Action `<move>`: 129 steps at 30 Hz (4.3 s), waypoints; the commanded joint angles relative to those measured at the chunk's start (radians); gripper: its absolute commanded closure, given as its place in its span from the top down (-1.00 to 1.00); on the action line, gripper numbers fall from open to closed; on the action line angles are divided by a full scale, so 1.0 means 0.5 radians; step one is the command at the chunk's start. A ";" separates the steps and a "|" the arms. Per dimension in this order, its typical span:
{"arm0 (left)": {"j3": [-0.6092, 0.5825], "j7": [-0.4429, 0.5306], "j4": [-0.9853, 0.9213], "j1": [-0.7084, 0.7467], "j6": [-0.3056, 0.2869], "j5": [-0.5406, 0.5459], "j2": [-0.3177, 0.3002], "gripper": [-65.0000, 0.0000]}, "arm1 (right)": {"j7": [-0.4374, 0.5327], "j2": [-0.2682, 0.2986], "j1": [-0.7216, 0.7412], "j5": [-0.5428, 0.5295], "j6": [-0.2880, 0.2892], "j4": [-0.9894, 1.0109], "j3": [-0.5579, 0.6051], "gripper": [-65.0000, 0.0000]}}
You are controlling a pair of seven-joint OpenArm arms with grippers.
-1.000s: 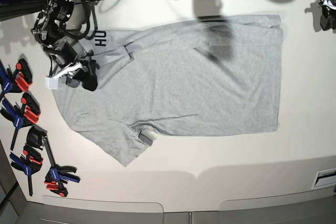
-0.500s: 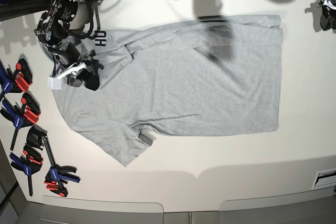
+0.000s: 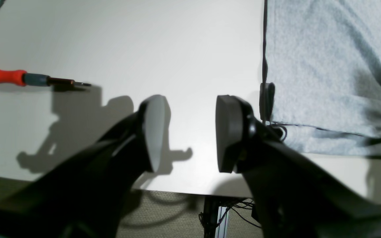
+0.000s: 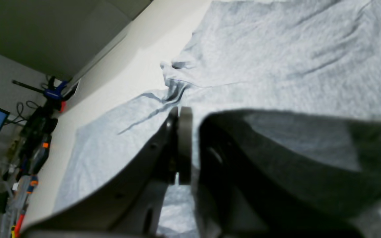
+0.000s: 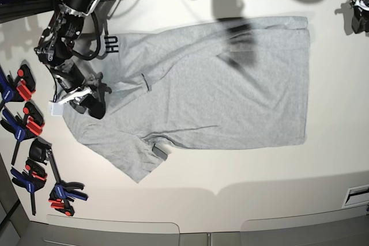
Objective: Fold the T-shirt properly
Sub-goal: 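Drag the grasped edge with the right gripper to flatten the sleeve, then grasp the shoulder corner with the left gripper, then pull both grippers away from the hem to stretch the shirt, then lower the right gripper to the shirt's side edge and grasp it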
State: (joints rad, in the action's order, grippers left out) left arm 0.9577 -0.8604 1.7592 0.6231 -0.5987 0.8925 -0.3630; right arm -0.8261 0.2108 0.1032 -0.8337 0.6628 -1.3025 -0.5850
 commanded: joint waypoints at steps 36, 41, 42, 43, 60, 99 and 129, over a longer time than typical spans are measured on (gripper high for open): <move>-0.497 -0.072 0.034 -0.079 -0.199 0.203 -0.035 -1.00 | -0.494 0.296 -0.021 -0.104 0.071 -0.104 -0.420 -1.00; -0.789 -0.072 0.034 -0.243 -0.199 -0.063 -0.035 -1.00 | -0.201 0.298 -0.127 0.371 0.071 -0.104 -0.229 -1.00; -0.842 -0.071 0.034 -0.267 -0.192 -0.116 -0.034 -1.00 | -0.159 0.298 -0.150 0.446 0.071 -0.104 -0.189 -1.00; -0.895 -0.055 0.034 -0.288 -0.133 -0.170 -0.034 -1.00 | -0.124 0.298 -0.170 0.510 0.071 -0.104 -0.156 -1.00; -1.251 0.213 -0.382 -0.298 0.271 -0.655 -0.035 -1.00 | 0.045 0.299 -0.447 0.876 -0.146 -0.097 -0.071 -1.00; -0.934 0.139 -0.294 0.111 0.270 -0.527 -0.040 -1.00 | -0.333 0.410 -0.932 0.356 0.028 -0.097 -0.192 -1.00; -0.933 0.153 0.011 0.128 0.272 -0.594 -0.040 -1.00 | -0.518 0.586 -0.932 -0.209 0.029 -0.172 -0.352 -1.00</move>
State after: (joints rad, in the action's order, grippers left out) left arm 0.4835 -0.7940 1.7504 0.6765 -0.4694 0.5896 -0.3733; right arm -1.1011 0.4770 -0.3676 -0.9184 0.6773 -1.3705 -0.7509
